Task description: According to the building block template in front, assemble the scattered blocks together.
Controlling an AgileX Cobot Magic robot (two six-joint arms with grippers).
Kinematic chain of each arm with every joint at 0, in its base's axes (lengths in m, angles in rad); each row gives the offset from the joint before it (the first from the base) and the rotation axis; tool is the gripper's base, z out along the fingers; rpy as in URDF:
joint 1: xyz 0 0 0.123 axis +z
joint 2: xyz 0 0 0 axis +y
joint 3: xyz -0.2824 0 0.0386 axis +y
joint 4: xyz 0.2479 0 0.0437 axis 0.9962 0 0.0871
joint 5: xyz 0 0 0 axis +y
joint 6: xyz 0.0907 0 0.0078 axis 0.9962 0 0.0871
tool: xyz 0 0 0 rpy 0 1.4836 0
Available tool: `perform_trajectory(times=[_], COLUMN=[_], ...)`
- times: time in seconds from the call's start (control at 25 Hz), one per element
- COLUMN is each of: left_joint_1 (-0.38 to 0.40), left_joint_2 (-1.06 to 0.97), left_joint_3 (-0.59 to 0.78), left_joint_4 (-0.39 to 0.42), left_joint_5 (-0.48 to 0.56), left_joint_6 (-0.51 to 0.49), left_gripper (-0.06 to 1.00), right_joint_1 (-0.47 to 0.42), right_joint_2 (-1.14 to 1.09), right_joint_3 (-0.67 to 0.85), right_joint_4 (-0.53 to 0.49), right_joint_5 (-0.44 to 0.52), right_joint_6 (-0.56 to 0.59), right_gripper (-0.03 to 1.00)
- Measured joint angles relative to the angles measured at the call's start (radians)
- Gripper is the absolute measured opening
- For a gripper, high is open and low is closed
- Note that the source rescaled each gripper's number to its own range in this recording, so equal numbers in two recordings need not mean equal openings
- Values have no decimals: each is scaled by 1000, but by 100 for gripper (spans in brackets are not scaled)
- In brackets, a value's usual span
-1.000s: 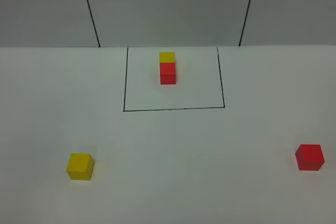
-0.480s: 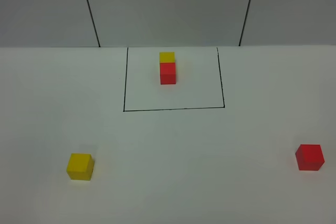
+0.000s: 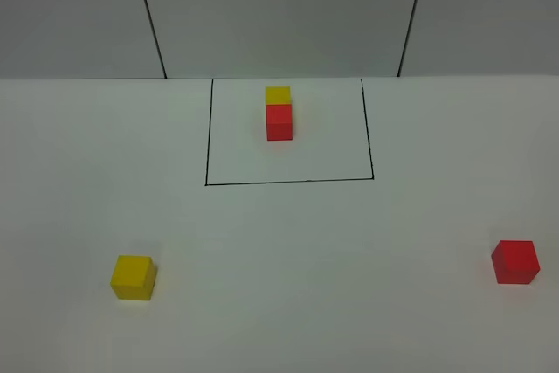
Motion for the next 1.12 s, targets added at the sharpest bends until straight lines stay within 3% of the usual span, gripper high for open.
perform_trajectory(times=[0.64,0.84,0.96,1.12], left_joint_1=[0,0,0,0], left_joint_2=[0,54,160,367], left_joint_3=[0,-19,-45,-86], left_joint_4=[0,-1,-9,-11], left_joint_5=[0,-49,-75,-114], left_joint_6=[-2,-4,-4,-5], left_gripper=[39,40,44,60], right_joint_1=[0,0,0,0], right_joint_2=[0,0,0,0], right_joint_3=[0,0,0,0], right_joint_4=[-1,-1,-2,-2], right_joint_5=[0,0,0,0], right_joint_6=[0,0,0,0], right_gripper=[60,60,60,60])
